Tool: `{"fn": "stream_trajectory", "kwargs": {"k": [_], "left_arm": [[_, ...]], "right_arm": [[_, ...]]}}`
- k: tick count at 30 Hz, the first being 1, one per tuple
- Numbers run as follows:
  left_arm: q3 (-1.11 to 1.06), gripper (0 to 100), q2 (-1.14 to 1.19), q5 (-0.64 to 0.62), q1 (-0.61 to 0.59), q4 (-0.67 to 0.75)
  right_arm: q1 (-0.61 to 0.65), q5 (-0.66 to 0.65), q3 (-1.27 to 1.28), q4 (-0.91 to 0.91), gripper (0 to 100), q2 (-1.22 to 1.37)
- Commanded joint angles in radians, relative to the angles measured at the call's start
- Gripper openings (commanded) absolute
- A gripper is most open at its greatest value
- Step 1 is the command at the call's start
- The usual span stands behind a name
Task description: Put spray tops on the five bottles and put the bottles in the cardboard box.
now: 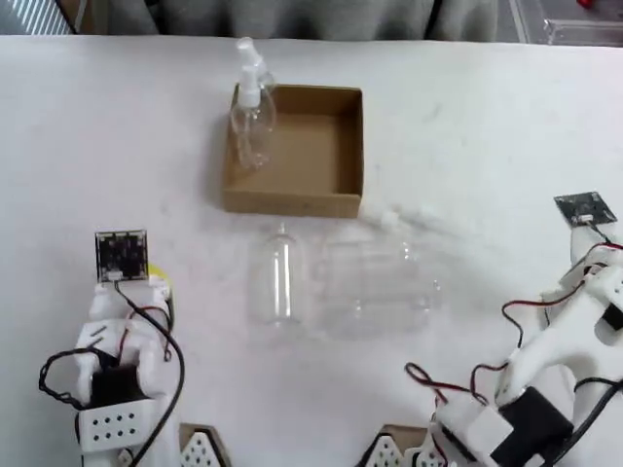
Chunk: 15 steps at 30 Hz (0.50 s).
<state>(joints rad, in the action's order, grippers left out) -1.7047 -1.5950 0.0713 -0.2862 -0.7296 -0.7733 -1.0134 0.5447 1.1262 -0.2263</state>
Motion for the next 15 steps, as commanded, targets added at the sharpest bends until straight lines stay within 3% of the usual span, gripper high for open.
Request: {"fn": "stream_trajectory", "kwargs": {"k": [1,6,15], "left_arm": [[0.005,6,-0.015,0.008,0.012,-0.015],[0.005,6,-0.016,0.008,0.012,-0.025],[0.005,6,-0.016,0.009,0.012,-0.025]], "right_arm": [[-0.012,-0.144,-0.048,0.018,6.5,-0.056],[-0.036,-0.253,-0.049,-0.015,12.1,-0.012],[-0.044,-0.261,-0.049,-0.131,12.3,0.11]]}}
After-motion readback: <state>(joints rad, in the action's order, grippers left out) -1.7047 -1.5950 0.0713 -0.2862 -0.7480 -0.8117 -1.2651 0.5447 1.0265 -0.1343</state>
